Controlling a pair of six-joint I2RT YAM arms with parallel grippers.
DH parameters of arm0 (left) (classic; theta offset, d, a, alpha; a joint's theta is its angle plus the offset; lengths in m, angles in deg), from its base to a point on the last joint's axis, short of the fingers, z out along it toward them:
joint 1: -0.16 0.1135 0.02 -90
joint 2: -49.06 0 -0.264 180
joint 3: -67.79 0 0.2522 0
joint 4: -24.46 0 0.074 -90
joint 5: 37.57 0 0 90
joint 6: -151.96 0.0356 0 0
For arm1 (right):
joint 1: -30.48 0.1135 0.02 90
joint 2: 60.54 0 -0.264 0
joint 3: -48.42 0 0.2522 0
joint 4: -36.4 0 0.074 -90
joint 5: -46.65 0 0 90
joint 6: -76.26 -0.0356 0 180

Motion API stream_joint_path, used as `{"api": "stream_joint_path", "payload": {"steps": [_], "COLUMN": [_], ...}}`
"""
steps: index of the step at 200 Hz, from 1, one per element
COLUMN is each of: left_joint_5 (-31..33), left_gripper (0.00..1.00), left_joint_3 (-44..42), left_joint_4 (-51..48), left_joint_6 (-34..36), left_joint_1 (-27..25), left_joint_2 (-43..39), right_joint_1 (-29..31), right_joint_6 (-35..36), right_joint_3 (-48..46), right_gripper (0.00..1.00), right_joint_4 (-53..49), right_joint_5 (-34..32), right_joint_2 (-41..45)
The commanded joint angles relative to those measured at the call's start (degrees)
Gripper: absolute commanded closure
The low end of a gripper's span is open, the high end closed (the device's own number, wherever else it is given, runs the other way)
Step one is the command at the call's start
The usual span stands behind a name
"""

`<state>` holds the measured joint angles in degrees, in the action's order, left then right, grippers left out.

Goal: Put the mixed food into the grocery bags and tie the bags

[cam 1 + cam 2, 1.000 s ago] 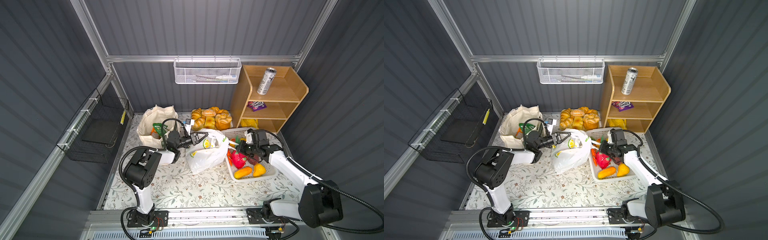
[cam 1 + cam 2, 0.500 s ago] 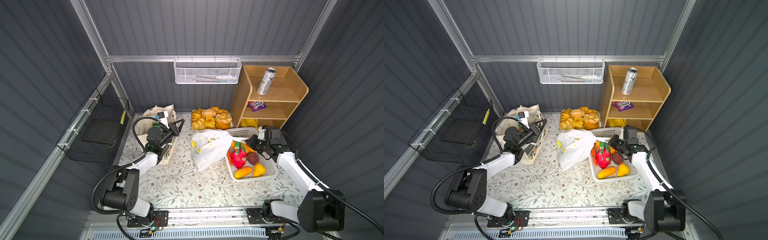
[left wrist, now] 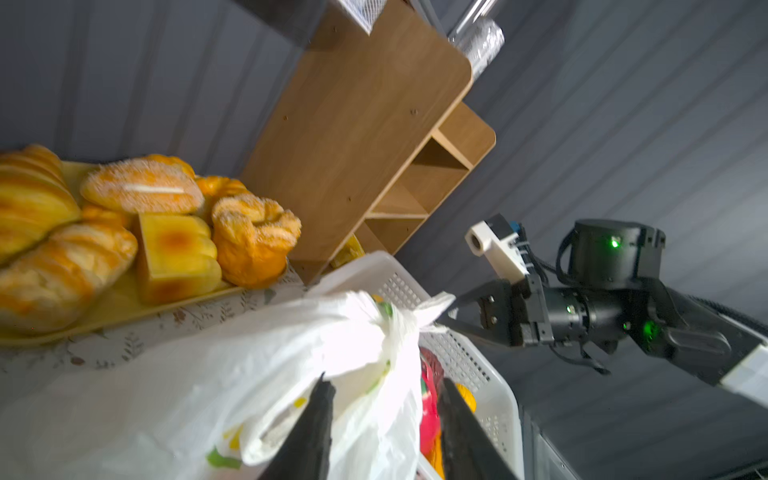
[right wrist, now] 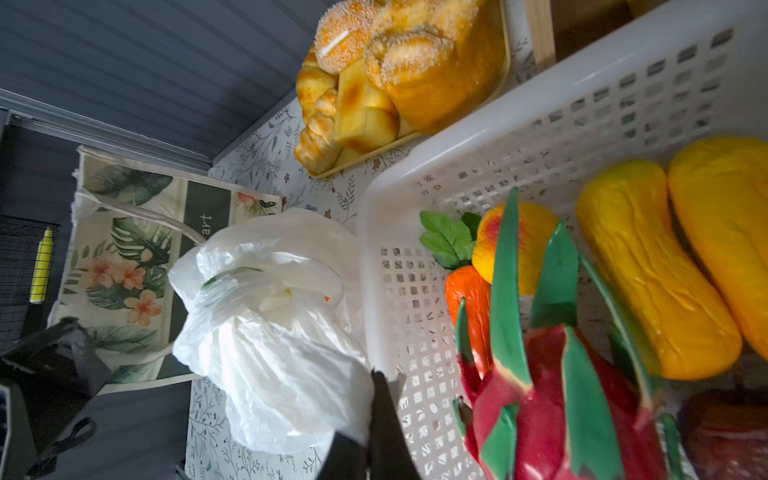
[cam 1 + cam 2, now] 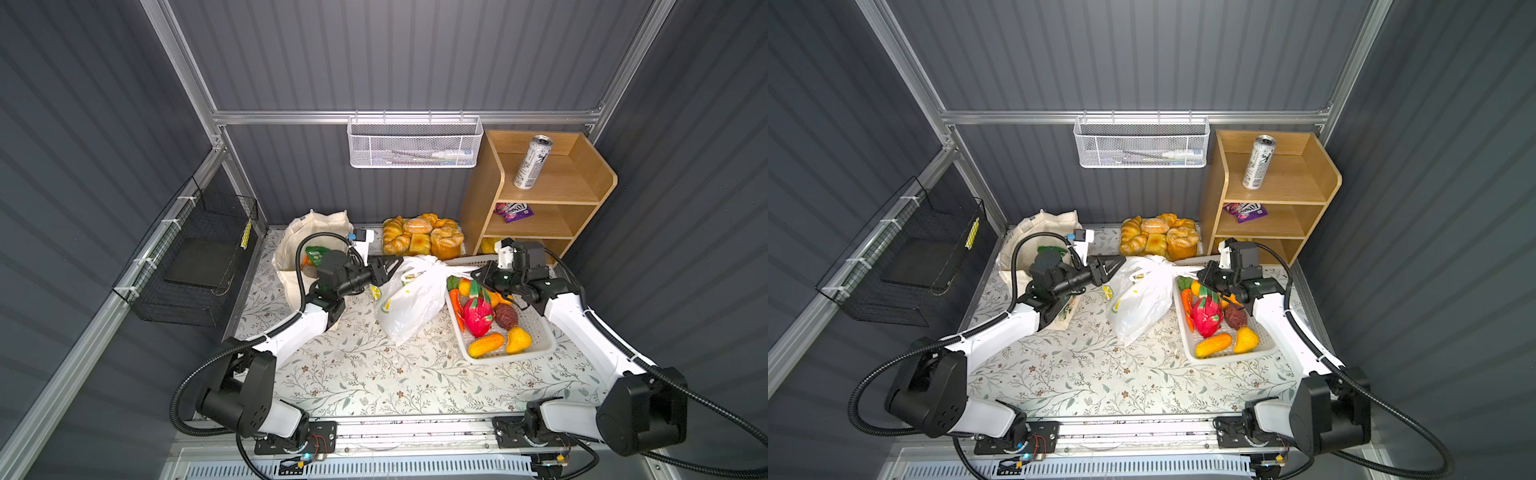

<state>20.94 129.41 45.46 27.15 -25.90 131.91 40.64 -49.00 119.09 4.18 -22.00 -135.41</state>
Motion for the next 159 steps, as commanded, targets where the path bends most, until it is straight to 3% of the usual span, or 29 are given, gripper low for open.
{"api": "stream_joint_path", "payload": {"steps": [1,61,159], "left_joint_5": [0.99,5.8,5.4], "left_gripper": [0.5,0.44,0.43], "left_joint_3": [-4.42,-9.97,-1.07], "left_joint_4": [-0.65,7.14,26.68], "left_joint_6": [0.3,-2.68,-9.97], "left_joint_1": [-0.14,-1.87,-1.8], "left_joint_2": [-0.16,6.04,24.8], "right_joint_1": [0.09,0.13,0.48], "right_joint_6": [1.43,1.99,2.36], "right_joint_3": [-1.61,-1.8,-2.76], "right_gripper": [1.0,1.0,1.0], "right_joint_4": [0.08,0.78,0.79], "right_joint_5": [1.03,1.58,1.34], "right_joint_2": [-1.59,-2.99,-3.07]}}
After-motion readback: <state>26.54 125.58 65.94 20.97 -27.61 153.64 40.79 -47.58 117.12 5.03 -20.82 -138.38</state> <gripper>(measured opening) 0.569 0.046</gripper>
